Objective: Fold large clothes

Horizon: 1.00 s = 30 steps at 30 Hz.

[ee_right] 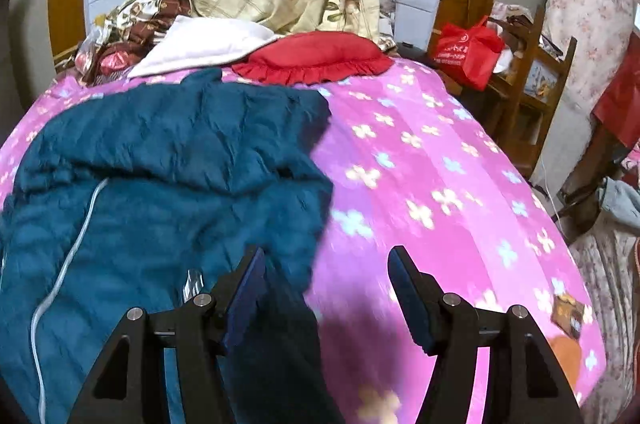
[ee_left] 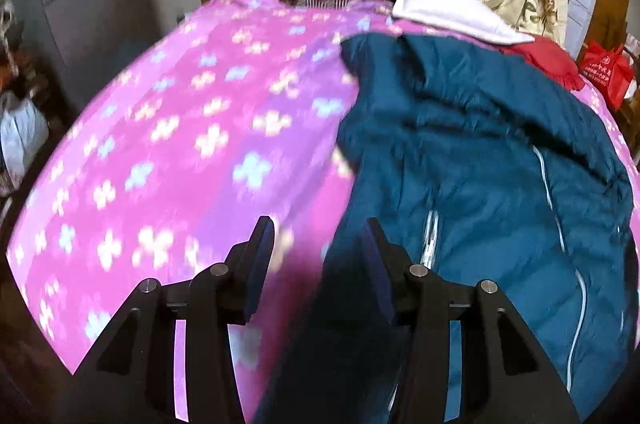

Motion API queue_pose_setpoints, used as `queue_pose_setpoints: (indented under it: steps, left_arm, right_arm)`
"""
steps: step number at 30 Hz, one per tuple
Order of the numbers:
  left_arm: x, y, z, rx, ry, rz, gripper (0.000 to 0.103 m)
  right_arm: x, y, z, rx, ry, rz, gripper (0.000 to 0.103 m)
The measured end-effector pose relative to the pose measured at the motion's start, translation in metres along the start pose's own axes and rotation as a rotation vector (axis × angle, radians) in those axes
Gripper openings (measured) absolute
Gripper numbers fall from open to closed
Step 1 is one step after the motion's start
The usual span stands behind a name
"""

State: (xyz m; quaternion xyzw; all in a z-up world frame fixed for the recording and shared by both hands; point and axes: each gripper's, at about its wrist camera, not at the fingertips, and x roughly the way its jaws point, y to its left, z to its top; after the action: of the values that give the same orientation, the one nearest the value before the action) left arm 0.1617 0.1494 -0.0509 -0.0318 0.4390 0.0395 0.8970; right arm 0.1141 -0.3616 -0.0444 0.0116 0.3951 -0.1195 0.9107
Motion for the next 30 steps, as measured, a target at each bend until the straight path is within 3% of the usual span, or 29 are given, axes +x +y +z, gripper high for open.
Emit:
queue_pose_setpoints:
  steps: [4, 7, 14, 23, 26, 30]
  left_arm:
    - [-0.004, 0.016, -0.017, -0.050, 0.038, -0.093, 0.045]
    - [-0.008, 0.022, -0.028, -0.078, 0.053, -0.174, 0.057]
    - [0.008, 0.039, -0.036, -0.217, 0.125, -0.389, 0.062]
    - [0.026, 0.052, -0.055, -0.287, 0.216, -0.500, 0.062]
    - [0.021, 0.055, -0.068, -0.276, 0.225, -0.562, 0.062]
    - [0.014, 0.069, -0.087, -0.348, 0.236, -0.693, 0.062]
  right_arm:
    - [-0.003, -0.033, -0.032, 0.118, 0.114, 0.195, 0.062]
    - [0.003, -0.058, -0.058, 0.221, 0.189, 0.308, 0.062]
    - [0.018, -0.091, -0.095, 0.423, 0.237, 0.486, 0.062]
    - [0.020, -0.084, -0.106, 0.498, 0.283, 0.733, 0.062]
    - [0.013, -0.079, -0.113, 0.484, 0.290, 0.748, 0.062]
    - [0.003, -0.075, -0.124, 0.466, 0.302, 0.775, 0.062]
